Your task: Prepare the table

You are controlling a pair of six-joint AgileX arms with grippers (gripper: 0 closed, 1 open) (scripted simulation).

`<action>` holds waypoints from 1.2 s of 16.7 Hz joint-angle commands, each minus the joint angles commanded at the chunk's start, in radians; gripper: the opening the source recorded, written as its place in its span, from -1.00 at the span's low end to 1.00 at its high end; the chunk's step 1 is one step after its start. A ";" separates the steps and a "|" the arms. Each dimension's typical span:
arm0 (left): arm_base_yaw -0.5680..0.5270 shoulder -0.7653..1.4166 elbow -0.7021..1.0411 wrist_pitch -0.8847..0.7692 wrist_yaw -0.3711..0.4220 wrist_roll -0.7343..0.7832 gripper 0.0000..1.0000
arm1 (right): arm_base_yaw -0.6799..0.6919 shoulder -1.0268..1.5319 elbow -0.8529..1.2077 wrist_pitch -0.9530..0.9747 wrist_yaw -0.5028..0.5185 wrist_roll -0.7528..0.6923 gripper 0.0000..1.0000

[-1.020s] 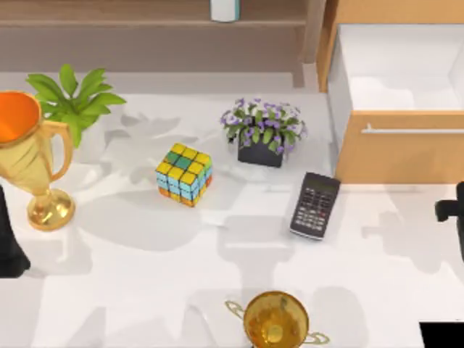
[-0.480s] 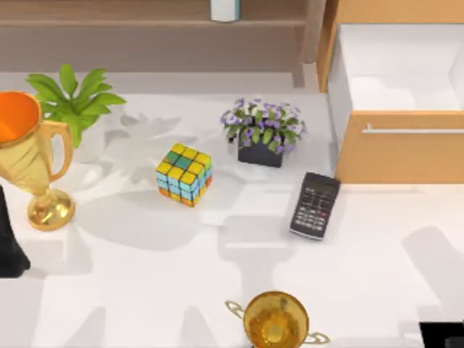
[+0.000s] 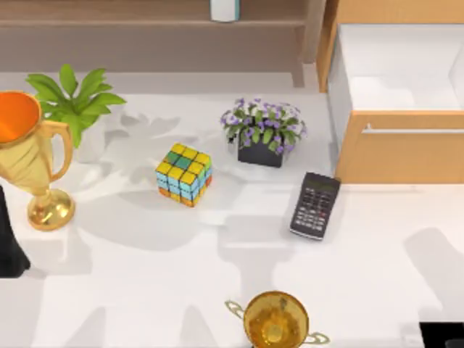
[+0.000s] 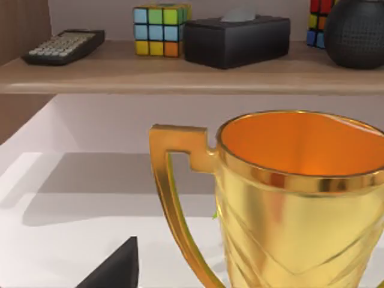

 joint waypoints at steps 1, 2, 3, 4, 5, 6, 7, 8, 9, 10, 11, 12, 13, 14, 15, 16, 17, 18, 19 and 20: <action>0.000 0.000 0.000 0.000 0.000 0.000 1.00 | -0.002 -0.001 0.001 0.001 -0.002 0.002 -1.00; 0.000 0.000 0.000 0.000 0.000 0.000 1.00 | -0.004 -0.003 0.002 0.001 -0.005 0.005 -1.00; 0.000 0.000 0.000 0.000 0.000 0.000 1.00 | -0.008 -0.004 0.002 0.002 -0.008 0.009 -1.00; 0.000 0.000 0.000 0.000 0.000 0.000 1.00 | -0.012 -0.005 0.003 0.003 -0.012 0.015 -1.00; 0.000 0.000 0.000 0.000 0.000 0.000 1.00 | -0.018 -0.006 0.005 0.004 -0.017 0.022 -1.00; 0.000 0.000 0.000 0.000 0.000 0.000 1.00 | -0.024 -0.007 0.007 0.005 -0.021 0.029 -1.00; 0.000 0.000 0.000 0.000 0.000 0.000 1.00 | -0.031 -0.008 0.010 0.007 -0.026 0.038 -1.00; 0.000 0.000 0.000 0.000 0.000 0.000 1.00 | -0.037 -0.009 0.014 0.009 -0.031 0.046 -1.00; 0.000 0.000 0.000 0.000 0.000 0.000 1.00 | -0.044 -0.011 0.017 0.012 -0.035 0.055 -1.00; 0.000 0.000 0.000 0.000 0.000 0.000 1.00 | -0.051 -0.013 0.022 0.015 -0.040 0.064 -1.00; 0.000 0.000 0.000 0.000 0.000 0.000 1.00 | -0.058 -0.015 0.026 0.018 -0.043 0.072 -1.00; 0.000 0.000 0.000 0.000 0.000 0.000 1.00 | -0.065 -0.017 0.030 0.022 -0.046 0.079 -1.00; 0.000 0.000 0.000 0.000 0.000 0.000 1.00 | -0.070 -0.020 0.034 0.026 -0.049 0.085 -1.00; 0.000 0.000 0.000 0.000 0.000 0.000 1.00 | -0.075 -0.022 0.038 0.029 -0.050 0.090 -1.00; 0.000 0.000 0.000 0.000 0.000 0.000 1.00 | -0.079 -0.024 0.041 0.033 -0.051 0.094 -1.00; 0.000 0.000 0.000 0.000 0.000 0.000 1.00 | -0.081 -0.026 0.044 0.036 -0.051 0.097 -1.00; 0.000 0.000 0.000 0.000 0.000 0.000 1.00 | -0.083 -0.028 0.047 0.039 -0.050 0.098 -1.00; 0.000 0.000 0.000 0.000 0.000 0.000 1.00 | -0.083 -0.029 0.049 0.042 -0.048 0.097 -1.00; 0.000 0.000 0.000 0.000 0.000 0.000 1.00 | -0.081 -0.030 0.050 0.044 -0.045 0.095 -1.00; 0.000 0.000 0.000 0.000 0.000 0.000 1.00 | -0.079 -0.031 0.050 0.047 -0.042 0.091 -1.00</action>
